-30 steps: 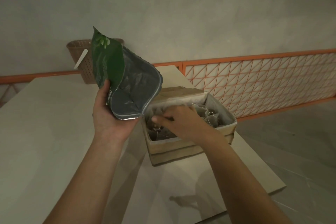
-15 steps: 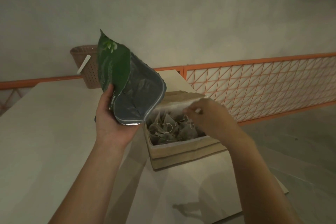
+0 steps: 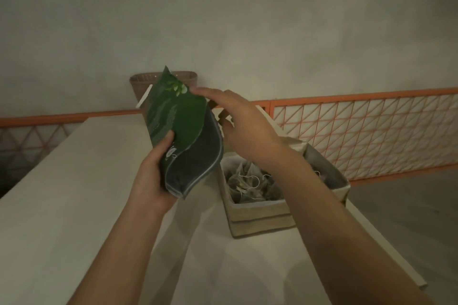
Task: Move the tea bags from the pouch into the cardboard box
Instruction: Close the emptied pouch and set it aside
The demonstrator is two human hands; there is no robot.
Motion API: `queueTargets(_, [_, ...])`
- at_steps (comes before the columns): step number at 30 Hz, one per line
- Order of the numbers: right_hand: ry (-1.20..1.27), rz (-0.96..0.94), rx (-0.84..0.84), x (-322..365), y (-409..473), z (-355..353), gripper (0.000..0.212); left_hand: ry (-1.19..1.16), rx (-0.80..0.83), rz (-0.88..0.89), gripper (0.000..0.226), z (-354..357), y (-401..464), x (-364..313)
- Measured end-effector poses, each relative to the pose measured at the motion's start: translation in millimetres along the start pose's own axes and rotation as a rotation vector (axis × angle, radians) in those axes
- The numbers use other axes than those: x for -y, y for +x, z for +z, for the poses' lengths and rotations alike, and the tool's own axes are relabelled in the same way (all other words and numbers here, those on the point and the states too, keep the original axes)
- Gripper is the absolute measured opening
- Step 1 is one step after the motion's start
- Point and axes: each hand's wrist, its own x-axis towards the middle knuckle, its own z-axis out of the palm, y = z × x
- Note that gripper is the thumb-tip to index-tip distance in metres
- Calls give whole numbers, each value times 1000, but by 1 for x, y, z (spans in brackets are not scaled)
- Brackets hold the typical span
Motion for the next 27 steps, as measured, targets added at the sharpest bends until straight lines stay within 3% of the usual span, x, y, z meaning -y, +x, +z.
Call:
queueTargets(3, [24,-22,-26,-3,15,13,39,46,-83,11,51,-10,-6,-11])
queueTargets(7, [74,28,-116,-5,34,28,22,48,-289,63,35,-26,-15,-36])
queueTargets(10, [194,69,-236,-4,48,38,18,92,-400,176,26,-34,-21,-58])
queueTargets(14, [364,178,-191,4,60,51,18,203,-429,306,29,-39,-23,-82])
queueTargets(18, [448,222,-257,19,70,56,10,412,-457,478,20,-39,-24,-99])
queueTargets(22, [590,265,-317,29,79,62,16,533,-477,596,13,-42,-24,-114])
queueTargets(27, [638,325,-307,28,85,75,41,589,-558,659,12,-61,-27,-132])
